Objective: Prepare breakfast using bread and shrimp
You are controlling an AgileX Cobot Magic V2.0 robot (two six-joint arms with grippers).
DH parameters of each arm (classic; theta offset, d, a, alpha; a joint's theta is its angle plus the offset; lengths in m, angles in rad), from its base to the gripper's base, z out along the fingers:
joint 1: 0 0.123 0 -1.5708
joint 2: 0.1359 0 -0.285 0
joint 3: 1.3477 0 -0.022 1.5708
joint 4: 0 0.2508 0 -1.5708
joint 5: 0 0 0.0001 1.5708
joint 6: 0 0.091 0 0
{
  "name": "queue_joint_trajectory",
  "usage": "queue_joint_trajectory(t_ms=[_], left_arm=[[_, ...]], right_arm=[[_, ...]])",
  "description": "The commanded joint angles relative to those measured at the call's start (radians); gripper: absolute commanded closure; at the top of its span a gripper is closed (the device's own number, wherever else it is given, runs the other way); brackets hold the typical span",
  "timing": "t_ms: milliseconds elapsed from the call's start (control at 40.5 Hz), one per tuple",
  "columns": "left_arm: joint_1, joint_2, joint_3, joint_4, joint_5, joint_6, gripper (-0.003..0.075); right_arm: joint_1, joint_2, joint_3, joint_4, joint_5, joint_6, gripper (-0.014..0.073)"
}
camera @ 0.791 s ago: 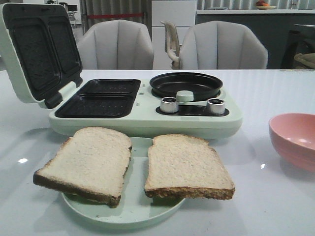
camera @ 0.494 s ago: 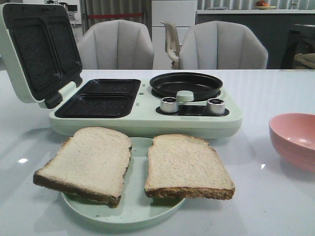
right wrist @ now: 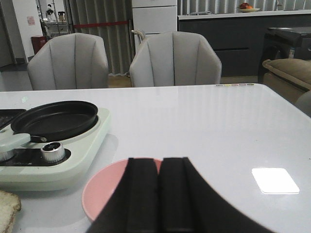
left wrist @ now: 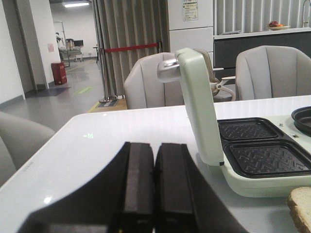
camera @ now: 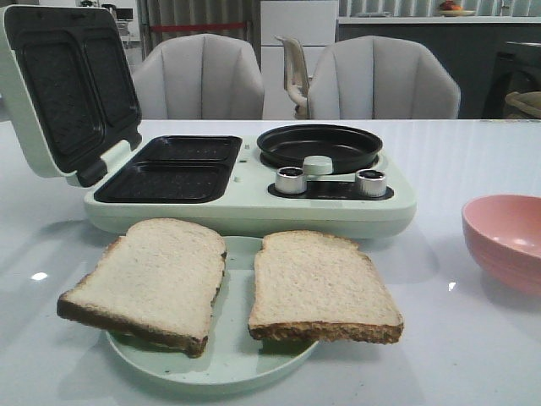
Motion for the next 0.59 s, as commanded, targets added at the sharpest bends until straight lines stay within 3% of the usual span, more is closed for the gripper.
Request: queue_joint_trajectory(t_ms=[0,148,297,395,568], left_arm=[[-0.007,-0.021,0.008,0.011,-0.1,-0.003,0.061],[-0.007,-0.021,0.008,0.012,-0.107,-0.003,0.061],[-0.013,-0.021,-0.036,-0.004,-0.247,-0.018,0.061],[-0.013,-0.012,-0.152,-0.004,-0.171,-0.018,0.061],[-0.013,0.086,-0.406,-0.004,0.081,-0.018,0.061]], right_arm=[[-0.009,-0.023,-0.017,0.003,-0.105,-0.008,0.0559],[-0.009,-0.023,-0.019,0.003,-0.11,-0.008,0.0559],[-0.009,-0.022,-0.112,0.011,-0.043,-0.008,0.0559],[-0.009,-0.002,-0.24,0.011,0.088,-0.009,0.0559],[-0.009,0.139,-0.504,0.011,0.249,-0.009,0.0559]])
